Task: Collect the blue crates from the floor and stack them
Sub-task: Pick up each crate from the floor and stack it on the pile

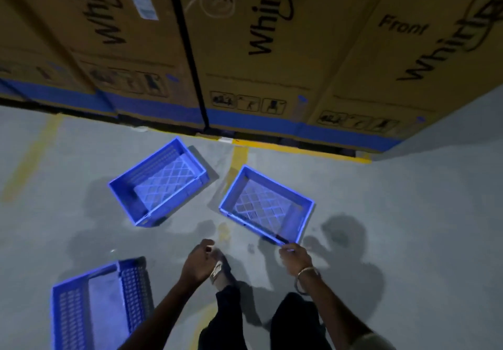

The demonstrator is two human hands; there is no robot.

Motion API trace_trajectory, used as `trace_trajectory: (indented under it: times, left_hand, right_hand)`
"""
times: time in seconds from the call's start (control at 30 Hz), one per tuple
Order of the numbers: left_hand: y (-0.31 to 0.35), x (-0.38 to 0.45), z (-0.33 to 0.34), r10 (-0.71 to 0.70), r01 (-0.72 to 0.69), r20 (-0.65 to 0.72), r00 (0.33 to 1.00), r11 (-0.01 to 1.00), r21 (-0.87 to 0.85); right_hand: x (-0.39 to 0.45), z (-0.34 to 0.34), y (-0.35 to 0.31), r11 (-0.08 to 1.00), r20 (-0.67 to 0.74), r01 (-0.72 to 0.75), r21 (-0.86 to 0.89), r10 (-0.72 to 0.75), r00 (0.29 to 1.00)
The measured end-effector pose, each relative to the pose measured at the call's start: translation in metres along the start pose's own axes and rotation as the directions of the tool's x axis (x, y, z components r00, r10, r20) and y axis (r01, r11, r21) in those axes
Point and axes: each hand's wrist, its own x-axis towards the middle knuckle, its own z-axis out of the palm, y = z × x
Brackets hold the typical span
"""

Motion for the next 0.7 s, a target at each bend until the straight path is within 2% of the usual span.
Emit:
trace_trajectory:
  times: [0.1,0.27,0.43,0.57,0.7]
  left_hand:
    - [0.010,0.050,-0.010,-0.023,0.021,0.029,0.999,0.997,0.070]
    - [0.009,0.157,0.009,-0.071,0.066,0.030,0.997,0.986,0.150]
    - [-0.037,0.299,0.073,-0.088,0.083,0.010,0.996,0.969,0.233]
    - [-0.081,0.406,0.135,-0.117,0.125,-0.046,0.992,0.965,0.231]
    - [-0.108,0.495,0.183,-0.077,0.106,-0.146,0.986,0.974,0.200]
  right_hand:
    - [-0.001,-0.011,-0.034,1.000,-0.093,-0.019,-0.005,0.018,0.996]
    - [0.081,-0.010,-0.033,0.991,-0.082,-0.066,-0.118,0.056,0.995]
    - [0.229,0.021,0.029,0.979,-0.097,-0.176,-0.101,0.167,0.981]
    - [0.335,0.053,0.089,0.970,-0.187,-0.240,-0.033,0.230,0.955]
    - [0.408,0.077,0.142,0.953,-0.325,-0.300,-0.044,0.271,0.906]
